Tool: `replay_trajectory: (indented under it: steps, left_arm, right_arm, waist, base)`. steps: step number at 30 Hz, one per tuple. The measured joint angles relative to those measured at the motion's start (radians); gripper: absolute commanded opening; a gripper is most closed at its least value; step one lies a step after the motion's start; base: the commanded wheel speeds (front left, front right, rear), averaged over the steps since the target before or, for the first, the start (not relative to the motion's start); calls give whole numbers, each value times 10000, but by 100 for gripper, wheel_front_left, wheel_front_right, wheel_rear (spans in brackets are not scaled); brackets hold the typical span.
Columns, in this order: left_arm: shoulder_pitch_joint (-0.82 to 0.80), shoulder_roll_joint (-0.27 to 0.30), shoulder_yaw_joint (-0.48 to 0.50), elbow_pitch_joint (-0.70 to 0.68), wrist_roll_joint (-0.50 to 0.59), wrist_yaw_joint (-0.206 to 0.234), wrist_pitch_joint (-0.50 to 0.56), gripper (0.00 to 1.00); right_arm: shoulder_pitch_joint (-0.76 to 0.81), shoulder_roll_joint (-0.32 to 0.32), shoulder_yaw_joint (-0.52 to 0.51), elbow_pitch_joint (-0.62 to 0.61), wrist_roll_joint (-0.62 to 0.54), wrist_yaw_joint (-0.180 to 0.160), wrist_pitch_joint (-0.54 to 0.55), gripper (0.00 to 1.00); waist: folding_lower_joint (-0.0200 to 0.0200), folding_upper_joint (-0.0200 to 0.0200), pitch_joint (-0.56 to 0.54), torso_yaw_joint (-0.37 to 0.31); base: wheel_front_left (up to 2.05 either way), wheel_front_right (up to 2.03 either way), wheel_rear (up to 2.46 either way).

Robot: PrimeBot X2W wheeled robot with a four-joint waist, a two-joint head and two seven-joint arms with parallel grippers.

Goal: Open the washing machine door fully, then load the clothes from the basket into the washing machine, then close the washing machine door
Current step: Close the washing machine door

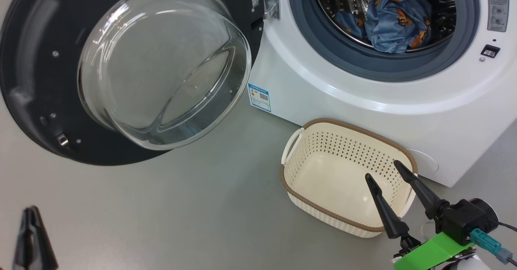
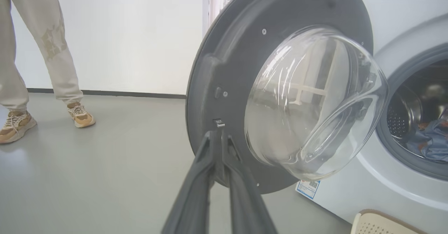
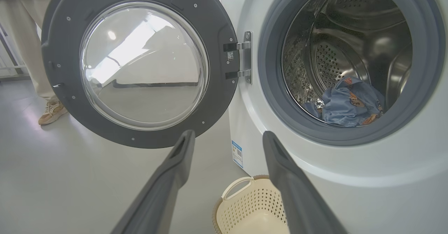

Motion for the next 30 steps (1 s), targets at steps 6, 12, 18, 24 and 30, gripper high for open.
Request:
replay_trajectory:
  steps: [6,12,18,24,30]
  left_arm:
    - [-957,117,430,-347,-150,-456,-2,0]
    - [-2244,991,679,-349,-1331,-541,-4,0]
    - [-3760,2548,830,546,-3641,-593,-6,0]
    - [-5398,4084,755,2462,-5940,-593,282,0]
    - [-6642,4926,500,3912,-7482,-593,1170,0]
  right_arm:
    - [-1,0,-77,-54,-2,0,0,100]
    - [-56,-44,-75,-86,-4,0,0,100]
    - [-231,-232,-130,-128,-10,0,0,100]
    - [-468,-318,-178,-171,-17,0,0,100]
    - [-603,-374,-186,-186,-52,0,0,100]
  waist:
    - [0,0,136,-26]
    - [0,0,419,-226]
    - [1,0,779,-445]
    - [1,0,1200,-662]
    - [1,0,1506,-716]
  base:
    - [0,0,0]
    - [0,0,0]
    - [0,0,0]
    - [0,0,0]
    - [0,0,0]
